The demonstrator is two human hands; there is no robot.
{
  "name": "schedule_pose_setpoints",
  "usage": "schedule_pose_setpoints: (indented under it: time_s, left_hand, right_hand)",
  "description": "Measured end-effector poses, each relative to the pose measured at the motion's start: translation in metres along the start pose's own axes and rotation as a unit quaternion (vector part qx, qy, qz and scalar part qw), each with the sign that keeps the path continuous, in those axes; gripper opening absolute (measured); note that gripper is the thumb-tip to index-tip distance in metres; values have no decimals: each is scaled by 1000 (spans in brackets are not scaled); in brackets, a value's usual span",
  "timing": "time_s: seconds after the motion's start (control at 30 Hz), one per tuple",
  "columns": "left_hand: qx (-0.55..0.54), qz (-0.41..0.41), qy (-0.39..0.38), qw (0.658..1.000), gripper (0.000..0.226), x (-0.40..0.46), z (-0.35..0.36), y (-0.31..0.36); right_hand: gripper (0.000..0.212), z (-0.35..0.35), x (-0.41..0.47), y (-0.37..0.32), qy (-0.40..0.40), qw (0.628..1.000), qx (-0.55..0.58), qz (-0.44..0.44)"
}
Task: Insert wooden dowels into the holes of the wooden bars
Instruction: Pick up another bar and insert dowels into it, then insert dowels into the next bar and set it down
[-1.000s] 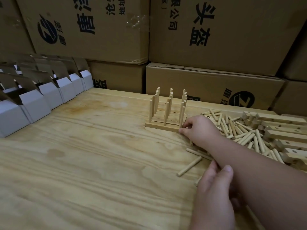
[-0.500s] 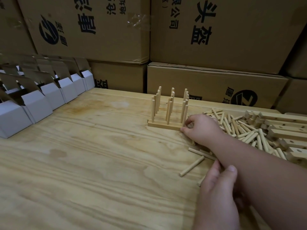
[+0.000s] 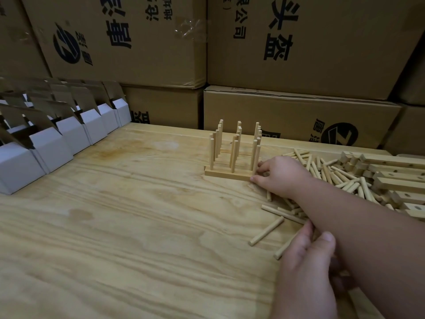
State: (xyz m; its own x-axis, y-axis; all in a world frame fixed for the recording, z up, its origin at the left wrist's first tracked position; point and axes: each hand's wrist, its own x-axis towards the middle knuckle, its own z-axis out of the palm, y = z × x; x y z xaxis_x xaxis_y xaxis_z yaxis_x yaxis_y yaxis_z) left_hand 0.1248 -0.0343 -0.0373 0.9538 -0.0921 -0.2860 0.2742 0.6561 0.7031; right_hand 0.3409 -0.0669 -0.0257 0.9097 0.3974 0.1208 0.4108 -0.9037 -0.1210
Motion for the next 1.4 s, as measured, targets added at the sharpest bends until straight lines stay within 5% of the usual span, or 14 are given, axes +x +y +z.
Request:
schedule_pose_setpoints:
  time_s: [0.3,0.8,1.07,1.4]
  left_hand:
    - [-15,-12,3,1000,30,-1,4,2]
    - [-13,-1,-7,1000,30,3,3,-4]
    - [57,35,-64,996,23,3,4,-7]
    - [92,110,-51,988,26,-1,-1,-18]
  right_hand:
    - [32,5,-2,5,16,997,76,-4]
    - [35,-2,-5,4,6,999,37,5]
    - [18,-34,-95,29,174,947,258,73]
    - [12,-53,-274,80,321,887,283,170]
